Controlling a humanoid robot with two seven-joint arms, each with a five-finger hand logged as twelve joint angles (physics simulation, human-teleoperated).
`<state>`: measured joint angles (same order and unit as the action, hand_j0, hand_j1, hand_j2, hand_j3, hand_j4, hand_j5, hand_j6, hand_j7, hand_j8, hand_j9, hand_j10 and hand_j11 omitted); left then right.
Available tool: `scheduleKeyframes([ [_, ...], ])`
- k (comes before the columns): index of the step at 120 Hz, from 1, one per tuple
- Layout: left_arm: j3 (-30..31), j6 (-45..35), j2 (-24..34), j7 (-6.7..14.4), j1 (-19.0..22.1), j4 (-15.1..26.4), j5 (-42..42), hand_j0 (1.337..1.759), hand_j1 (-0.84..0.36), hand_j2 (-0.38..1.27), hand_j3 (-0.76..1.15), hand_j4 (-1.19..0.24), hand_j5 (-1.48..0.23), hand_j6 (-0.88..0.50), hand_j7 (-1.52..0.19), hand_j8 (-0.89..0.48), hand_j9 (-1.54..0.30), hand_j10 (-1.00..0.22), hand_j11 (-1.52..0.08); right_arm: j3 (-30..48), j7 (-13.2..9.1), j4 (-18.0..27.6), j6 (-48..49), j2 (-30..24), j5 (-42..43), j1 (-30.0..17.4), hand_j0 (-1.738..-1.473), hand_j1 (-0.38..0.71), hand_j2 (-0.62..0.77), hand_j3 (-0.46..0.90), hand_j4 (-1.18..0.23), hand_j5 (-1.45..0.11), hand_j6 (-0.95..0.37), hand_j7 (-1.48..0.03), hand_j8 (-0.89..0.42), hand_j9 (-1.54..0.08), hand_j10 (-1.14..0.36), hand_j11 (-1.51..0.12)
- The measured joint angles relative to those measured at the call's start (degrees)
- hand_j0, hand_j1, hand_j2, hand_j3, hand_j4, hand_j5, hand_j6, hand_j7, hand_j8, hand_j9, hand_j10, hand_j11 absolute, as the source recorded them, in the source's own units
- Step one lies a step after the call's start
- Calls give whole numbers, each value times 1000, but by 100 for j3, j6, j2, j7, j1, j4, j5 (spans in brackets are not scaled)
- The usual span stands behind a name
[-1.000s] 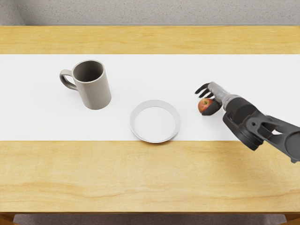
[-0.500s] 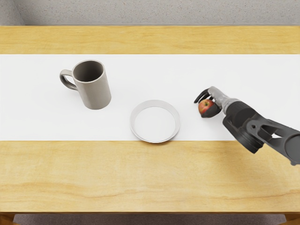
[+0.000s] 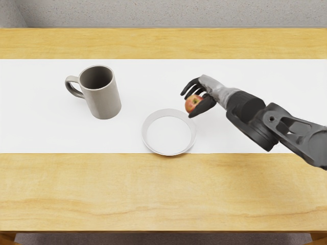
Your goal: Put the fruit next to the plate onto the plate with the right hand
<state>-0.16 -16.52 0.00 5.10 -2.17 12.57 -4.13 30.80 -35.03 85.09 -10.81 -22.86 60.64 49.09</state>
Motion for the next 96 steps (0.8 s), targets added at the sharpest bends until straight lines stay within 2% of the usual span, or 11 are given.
scheduleKeyframes([
  [6, 0, 0, 0, 0, 2, 0, 0, 1658, 349, 0, 0, 0, 0, -1, 0, 0, 0, 0, 0, -15, 2, 41, 41, 186, -25, -16, -1655, 245, 265, 1, -627, -850, -574, -832, -430, -851, -544, -858],
  [39, 4, 0, 0, 0, 0, 0, 0, 1658, 349, 0, 0, 0, 0, -1, 0, 0, 0, 0, 0, -258, 3, -29, 91, 869, -66, -325, -1658, 269, 282, 0, -604, -868, -535, -825, -392, -862, -498, -856],
  [56, 1, 0, 0, 0, -2, 0, 0, 1658, 349, 0, 0, 0, 0, -1, 0, 0, 0, 0, 0, -15, 3, -127, 82, 815, -35, -375, -1658, -5, 141, 0, -333, -474, -298, -452, -227, -471, -282, -467],
  [64, 3, 0, 0, 0, -2, 0, 0, 1658, 349, 0, 0, 0, 0, -1, 0, 0, 0, 0, 0, 468, 3, -122, 495, 695, -254, -389, -1658, -91, 100, 0, -248, -352, -223, -336, -172, -350, -212, -347],
  [77, 5, 0, 0, 0, 3, 0, 0, 1658, 349, 0, 0, 0, 0, -1, 0, 0, 0, 0, 0, 1491, 3, -85, 1888, 438, -1274, -461, -1658, -183, 57, 0, -159, -224, -144, -214, -114, -222, -137, -221],
  [87, 6, 0, 0, 0, 6, 0, 0, 1658, 349, 0, 0, 0, 0, -1, 0, 0, 0, 0, 0, 2432, 3, -72, 3248, 252, -2105, -918, -1658, -225, 36, 0, -117, -163, -107, -157, -87, -162, -102, -161],
  [96, 6, 0, 0, 0, 6, 0, 0, 1658, 349, 0, 0, 0, 0, -1, 0, 0, 0, 0, 0, 3277, 3, -91, 3933, 165, -2659, -1415, -1658, -251, 23, 0, -91, -126, -84, -122, -70, -125, -81, -125],
])
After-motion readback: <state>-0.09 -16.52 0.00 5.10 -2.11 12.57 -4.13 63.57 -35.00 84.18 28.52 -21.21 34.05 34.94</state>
